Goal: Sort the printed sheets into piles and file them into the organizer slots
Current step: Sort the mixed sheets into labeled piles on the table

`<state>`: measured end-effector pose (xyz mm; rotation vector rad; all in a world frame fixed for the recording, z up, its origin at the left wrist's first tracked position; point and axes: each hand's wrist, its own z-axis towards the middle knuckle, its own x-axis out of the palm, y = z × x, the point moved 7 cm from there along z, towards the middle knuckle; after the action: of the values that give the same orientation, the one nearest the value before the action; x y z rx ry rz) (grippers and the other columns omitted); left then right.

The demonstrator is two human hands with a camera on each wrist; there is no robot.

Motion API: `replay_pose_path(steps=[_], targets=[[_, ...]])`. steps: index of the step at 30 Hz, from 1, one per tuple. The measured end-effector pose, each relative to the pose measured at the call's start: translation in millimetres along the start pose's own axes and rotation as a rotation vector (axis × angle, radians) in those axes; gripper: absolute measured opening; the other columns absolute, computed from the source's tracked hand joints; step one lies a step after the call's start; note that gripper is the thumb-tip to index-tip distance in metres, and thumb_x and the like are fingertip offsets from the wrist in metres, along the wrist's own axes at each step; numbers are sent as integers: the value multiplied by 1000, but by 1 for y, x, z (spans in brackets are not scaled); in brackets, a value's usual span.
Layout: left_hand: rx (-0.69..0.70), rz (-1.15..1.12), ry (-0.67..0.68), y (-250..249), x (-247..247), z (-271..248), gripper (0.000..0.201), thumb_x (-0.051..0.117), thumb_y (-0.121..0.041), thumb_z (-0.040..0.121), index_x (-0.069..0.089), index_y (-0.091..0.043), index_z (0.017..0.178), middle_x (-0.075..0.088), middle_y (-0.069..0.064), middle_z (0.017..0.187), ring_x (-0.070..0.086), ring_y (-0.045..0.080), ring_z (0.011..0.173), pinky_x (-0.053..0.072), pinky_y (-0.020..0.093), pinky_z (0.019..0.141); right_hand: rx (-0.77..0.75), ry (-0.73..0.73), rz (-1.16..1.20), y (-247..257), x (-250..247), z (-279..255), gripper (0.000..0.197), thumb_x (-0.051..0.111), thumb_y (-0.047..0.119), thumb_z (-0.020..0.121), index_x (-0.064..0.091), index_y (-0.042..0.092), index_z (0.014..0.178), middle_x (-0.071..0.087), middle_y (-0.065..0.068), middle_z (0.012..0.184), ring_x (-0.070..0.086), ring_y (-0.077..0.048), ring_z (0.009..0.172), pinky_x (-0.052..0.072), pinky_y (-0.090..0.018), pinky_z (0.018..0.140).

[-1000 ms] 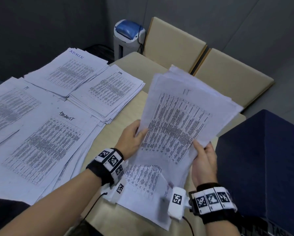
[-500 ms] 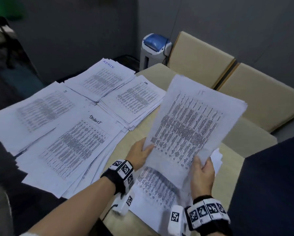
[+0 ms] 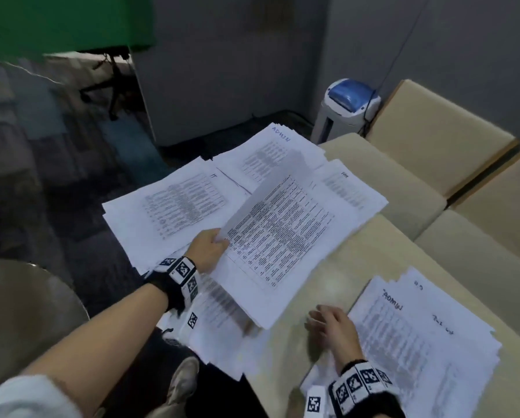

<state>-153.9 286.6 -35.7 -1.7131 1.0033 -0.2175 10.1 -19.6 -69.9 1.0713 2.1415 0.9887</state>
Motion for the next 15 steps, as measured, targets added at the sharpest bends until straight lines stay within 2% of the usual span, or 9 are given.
replay_pose_path(steps=[1,3,5,6,8,9,11,15], targets=[[-25,33,-29,7,-26,4,11,58,-21,95,64,-13,90,65,12,82,60,24,71,54,45,72,35,26,-79,-11,11,3,15,57,13,99,63,0,102,70,-19,93,65,-29,78,51,-29,59],[-66,127,-115,23,-81,16,12,57,-19,95,62,-16,84,62,8,74,55,22,62,46,31,60,50,43,-241,-29,23,8,9,64,13,94,67,5,96,71,-18,91,62,-25,76,48,-29,64],[-120,240,-203,41,-144,28,15,60,-25,92,63,-16,81,63,8,74,55,22,59,41,26,53,1,11,-380,-32,32,11,4,66,11,92,67,9,89,71,-17,88,61,-23,74,46,-29,70],[-141,301,-233,49,-170,33,17,61,-29,91,65,-14,85,67,10,80,58,24,63,42,27,55,-17,-8,-427,-30,35,10,4,66,7,91,67,9,88,70,-14,85,60,-21,73,45,-29,68],[-172,427,-258,59,-212,43,25,63,-32,90,68,-9,97,71,13,95,64,30,81,45,29,67,-46,-40,-494,-25,40,7,10,66,0,89,65,8,83,66,-10,79,57,-20,71,44,-18,60],[-191,475,-258,63,-227,49,26,63,-32,91,68,-8,101,70,13,96,65,31,86,45,29,70,-53,-57,-507,-22,41,5,12,66,-2,87,65,7,81,65,-12,77,56,-21,70,43,-12,55],[-208,560,-241,68,-245,65,27,61,-32,90,70,-10,102,70,12,91,65,31,84,46,30,69,-58,-83,-536,-19,44,4,14,68,-4,86,65,7,78,64,-15,77,55,-25,71,43,-7,52],[-214,653,-214,68,-252,96,28,60,-32,86,70,-16,106,68,10,97,62,29,84,47,29,70,-42,-104,-571,-18,47,1,13,70,-3,84,66,7,77,68,-20,83,57,-25,74,43,-5,52]])
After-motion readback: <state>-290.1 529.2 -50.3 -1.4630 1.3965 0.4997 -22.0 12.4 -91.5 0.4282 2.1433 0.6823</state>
